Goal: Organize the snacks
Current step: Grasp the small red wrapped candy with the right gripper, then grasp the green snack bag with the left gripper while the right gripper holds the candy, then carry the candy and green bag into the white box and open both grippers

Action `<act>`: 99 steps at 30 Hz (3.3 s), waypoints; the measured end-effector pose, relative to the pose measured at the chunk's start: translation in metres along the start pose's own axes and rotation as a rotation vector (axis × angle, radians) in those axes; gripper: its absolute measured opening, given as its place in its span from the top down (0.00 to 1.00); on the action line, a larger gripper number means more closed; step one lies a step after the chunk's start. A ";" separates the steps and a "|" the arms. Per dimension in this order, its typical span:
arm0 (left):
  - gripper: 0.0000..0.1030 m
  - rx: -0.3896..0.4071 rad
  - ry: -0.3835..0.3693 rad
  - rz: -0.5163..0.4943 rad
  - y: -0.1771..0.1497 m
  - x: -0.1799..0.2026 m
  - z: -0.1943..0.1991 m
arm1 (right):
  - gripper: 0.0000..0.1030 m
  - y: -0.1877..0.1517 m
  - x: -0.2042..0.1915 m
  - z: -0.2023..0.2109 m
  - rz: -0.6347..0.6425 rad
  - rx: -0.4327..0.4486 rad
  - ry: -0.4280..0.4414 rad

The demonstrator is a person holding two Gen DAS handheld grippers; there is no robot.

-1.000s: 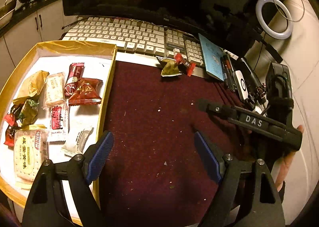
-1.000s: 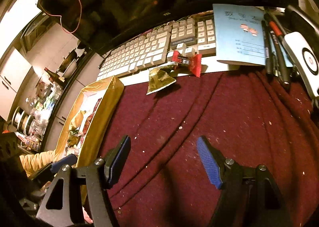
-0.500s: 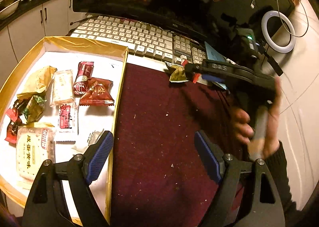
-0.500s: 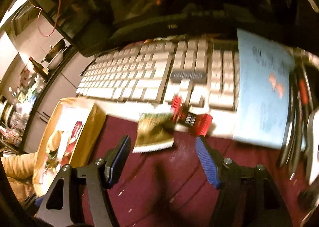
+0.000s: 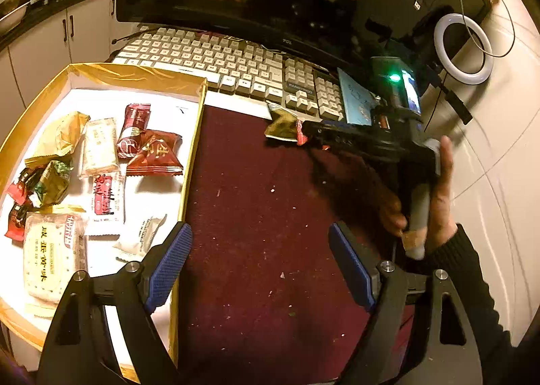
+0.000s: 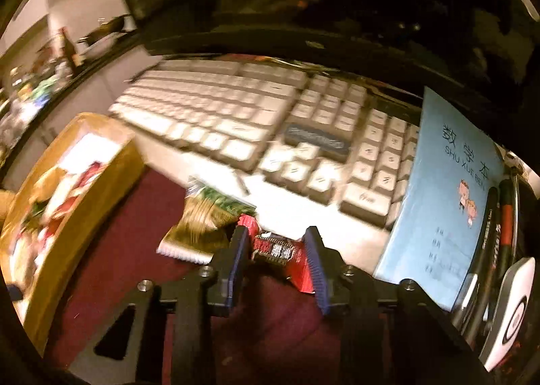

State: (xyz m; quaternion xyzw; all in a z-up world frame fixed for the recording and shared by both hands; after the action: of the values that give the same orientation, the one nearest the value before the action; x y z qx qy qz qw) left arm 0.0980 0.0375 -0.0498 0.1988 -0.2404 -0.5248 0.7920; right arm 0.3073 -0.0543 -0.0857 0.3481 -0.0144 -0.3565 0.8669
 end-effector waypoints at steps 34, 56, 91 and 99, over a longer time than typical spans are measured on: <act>0.19 -0.022 0.012 -0.042 -0.006 0.026 -0.012 | 0.85 -0.022 0.001 -0.008 -0.211 0.044 0.111; 0.19 -0.071 0.062 -0.075 0.084 0.041 -0.073 | 0.63 -0.020 0.025 0.001 -0.363 0.109 0.203; 0.74 -0.028 0.022 -0.064 0.043 0.036 -0.026 | 0.74 -0.010 0.017 0.028 -0.221 0.226 0.095; 0.74 -0.007 0.101 0.124 0.014 -0.078 0.001 | 0.74 -0.005 -0.033 0.023 -0.100 0.195 0.219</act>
State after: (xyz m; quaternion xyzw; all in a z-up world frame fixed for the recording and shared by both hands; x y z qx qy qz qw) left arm 0.0812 0.1151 -0.0545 0.2071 -0.2103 -0.4649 0.8347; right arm 0.2733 -0.0497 -0.0643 0.4677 0.0630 -0.3563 0.8065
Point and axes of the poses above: each gripper's, at about its wrist camera, not at the fingertips, and z roughly against the way its jaws point, x to its right, y to its top, the point moved 9 cm from there along -z, roughly the way its jaws point, and after that the axes turned 12 degrees about y, right-handed, at the moved point
